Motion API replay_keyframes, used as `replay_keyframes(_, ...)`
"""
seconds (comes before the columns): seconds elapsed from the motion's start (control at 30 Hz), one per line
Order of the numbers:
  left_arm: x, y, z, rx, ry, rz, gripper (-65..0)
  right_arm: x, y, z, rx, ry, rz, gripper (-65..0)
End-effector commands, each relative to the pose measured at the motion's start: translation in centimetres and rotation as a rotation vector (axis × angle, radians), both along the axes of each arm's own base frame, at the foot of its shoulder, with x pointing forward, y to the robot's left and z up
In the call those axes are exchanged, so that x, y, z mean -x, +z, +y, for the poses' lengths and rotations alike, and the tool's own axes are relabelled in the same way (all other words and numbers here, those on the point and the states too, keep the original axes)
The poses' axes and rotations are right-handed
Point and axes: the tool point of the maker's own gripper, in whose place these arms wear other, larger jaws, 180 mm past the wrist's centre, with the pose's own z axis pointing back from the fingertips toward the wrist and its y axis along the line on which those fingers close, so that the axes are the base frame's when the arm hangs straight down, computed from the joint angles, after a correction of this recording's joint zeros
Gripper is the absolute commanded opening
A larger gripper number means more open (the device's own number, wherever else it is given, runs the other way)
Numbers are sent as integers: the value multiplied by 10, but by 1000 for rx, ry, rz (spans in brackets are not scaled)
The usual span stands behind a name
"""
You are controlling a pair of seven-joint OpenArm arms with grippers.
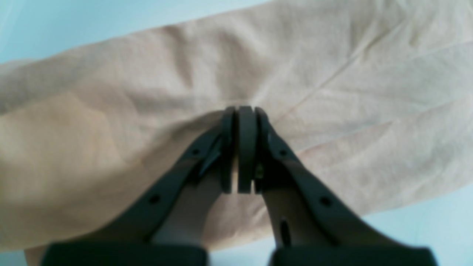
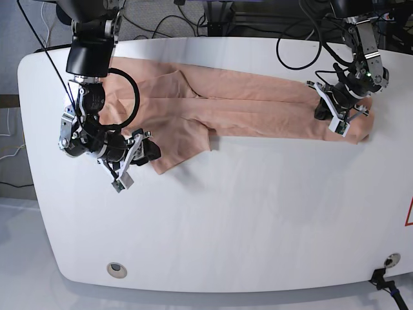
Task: Fold the T-shirt properly
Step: 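Grasp the folded strip's end with the right gripper and pull it flat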
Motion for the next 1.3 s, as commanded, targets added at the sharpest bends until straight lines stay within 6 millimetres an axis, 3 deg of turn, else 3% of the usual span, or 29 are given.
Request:
replay_keyframes(0.0,-7,11,6,-29,-2,-29,-650,-17,9,-9,-34,-31,-37,-361)
replay_keyframes(0.1,-6,13,6,-33,-5,-34,-649,-25,4,-18,-61,-70,-37,-322)
replay_keyframes(0.3,-6,13,5,-31,-4,-34,-649,-27,-17,-33,-98,-131,20,-322)
replay_keyframes(0.4,-6,13,5,-31,-4,-34,-649,-26,-18,-33,-104,-135,17,-323)
replay_keyframes(0.5,-7,13,5,-30,-4,-36,-649,-19,-31,-22,-37,-79,47,-323)
replay_keyframes(0.6,-7,14,4,-31,-5,-37,-649,-7,-46,3,-33,-34,80,-323)
replay_keyframes(0.8,-11,23,3,-39,-13,-65,-649,4,-55,33,-76,-11,107,-323)
replay_keyframes(0.93,-11,23,3,-39,-13,-65,-649,3,-54,40,-83,2,105,-327)
replay_keyframes(1.0,-10,22,3,-39,-13,-63,-649,2,-52,41,-85,4,100,-365)
replay_keyframes(1.17,-10,21,3,-39,-12,-59,-649,-10,-40,42,-90,11,75,-647)
replay_keyframes(1.27,-10,21,3,-39,-12,-60,-649,-11,-22,47,-110,41,62,-650)
